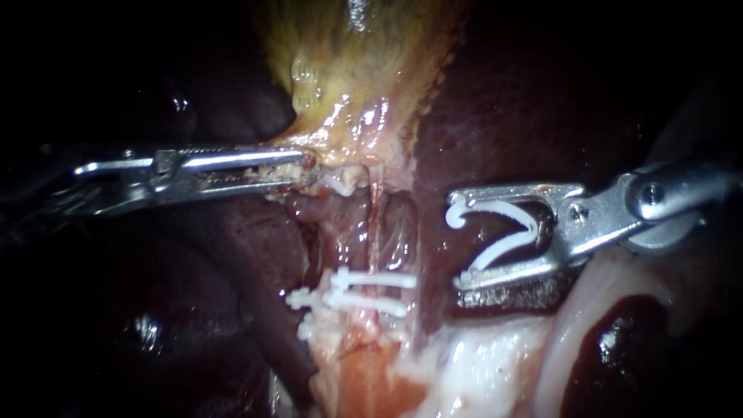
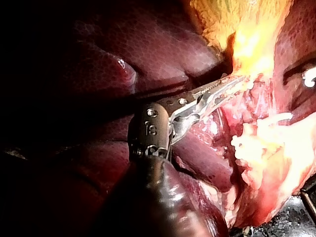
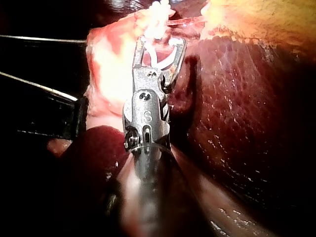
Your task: Clipping third clip right tube
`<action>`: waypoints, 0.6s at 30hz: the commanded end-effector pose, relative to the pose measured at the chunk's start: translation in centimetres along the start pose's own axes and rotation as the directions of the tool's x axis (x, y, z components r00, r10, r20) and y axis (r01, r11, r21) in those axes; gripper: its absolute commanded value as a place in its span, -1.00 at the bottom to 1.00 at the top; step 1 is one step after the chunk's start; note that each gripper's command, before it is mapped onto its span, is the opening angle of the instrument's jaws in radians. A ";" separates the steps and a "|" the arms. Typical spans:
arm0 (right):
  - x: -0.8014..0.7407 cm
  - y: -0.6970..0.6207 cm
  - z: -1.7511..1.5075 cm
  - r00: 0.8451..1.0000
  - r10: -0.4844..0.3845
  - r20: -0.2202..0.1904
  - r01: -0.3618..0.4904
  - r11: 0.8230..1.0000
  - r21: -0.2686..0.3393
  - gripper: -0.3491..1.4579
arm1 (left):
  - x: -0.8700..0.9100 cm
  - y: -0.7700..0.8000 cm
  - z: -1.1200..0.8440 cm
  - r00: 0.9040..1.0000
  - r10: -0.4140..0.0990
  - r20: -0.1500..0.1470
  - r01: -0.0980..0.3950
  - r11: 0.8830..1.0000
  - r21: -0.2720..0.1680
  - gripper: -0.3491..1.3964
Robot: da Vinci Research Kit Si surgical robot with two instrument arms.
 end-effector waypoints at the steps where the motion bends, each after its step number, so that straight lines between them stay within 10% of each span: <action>1: -0.01 0.00 0.00 1.000 0.000 0.000 0.000 1.000 0.000 -0.08 | 0.00 0.00 -0.01 1.000 0.000 0.000 0.000 1.000 -0.001 -1.00; 9: -0.01 0.00 0.01 1.000 0.000 0.000 0.000 1.000 0.000 -0.07 | 0.20 0.09 -0.30 1.000 -0.012 0.009 0.012 1.000 -0.005 -1.00; 18: -0.01 0.00 0.01 1.000 0.000 0.000 0.000 1.000 0.000 -0.06 | 0.58 0.36 -0.73 0.999 -0.018 -0.045 0.018 1.000 -0.019 -1.00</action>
